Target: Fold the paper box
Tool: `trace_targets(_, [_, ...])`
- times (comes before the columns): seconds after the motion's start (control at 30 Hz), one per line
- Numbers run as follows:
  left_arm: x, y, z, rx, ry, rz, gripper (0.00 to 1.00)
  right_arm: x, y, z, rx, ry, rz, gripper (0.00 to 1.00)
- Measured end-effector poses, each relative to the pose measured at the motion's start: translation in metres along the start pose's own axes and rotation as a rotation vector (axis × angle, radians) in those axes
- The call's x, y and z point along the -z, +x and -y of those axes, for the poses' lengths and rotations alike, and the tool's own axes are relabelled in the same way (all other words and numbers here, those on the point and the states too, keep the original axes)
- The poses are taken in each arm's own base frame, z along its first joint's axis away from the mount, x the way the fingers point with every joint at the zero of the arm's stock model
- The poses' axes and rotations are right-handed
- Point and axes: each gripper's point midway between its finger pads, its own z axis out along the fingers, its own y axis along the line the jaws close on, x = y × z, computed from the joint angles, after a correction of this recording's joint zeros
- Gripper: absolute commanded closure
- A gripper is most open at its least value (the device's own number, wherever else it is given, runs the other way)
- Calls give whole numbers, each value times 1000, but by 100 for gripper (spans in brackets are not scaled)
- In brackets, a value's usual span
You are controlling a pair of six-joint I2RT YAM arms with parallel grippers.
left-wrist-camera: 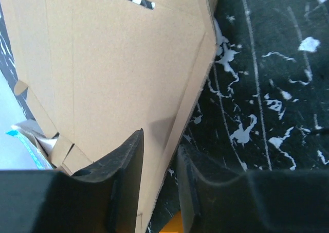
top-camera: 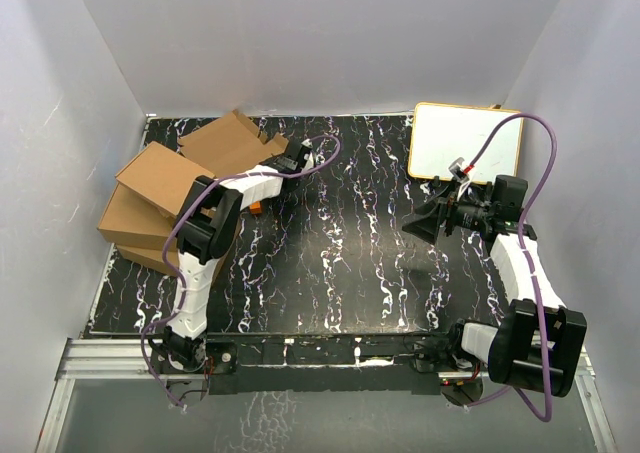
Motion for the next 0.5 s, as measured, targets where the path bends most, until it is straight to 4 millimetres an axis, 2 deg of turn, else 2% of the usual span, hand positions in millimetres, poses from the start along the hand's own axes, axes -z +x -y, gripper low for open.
trace_targets(0.07, [-2,-2,1,-7,7,11,92,1,0,1,-2,2,1,2])
trace_targets(0.13, [-3,-5,3,-17,18,25,100,1,0,1,-5,1,2,2])
trace_targets(0.4, [-2,-23,0,-78,0,89,100,2,-1,0,-5,-10,8,2])
trace_targets(0.5, [8,-40,-5,-109,-16,119,100,3,-1,0,-6,-7,11,2])
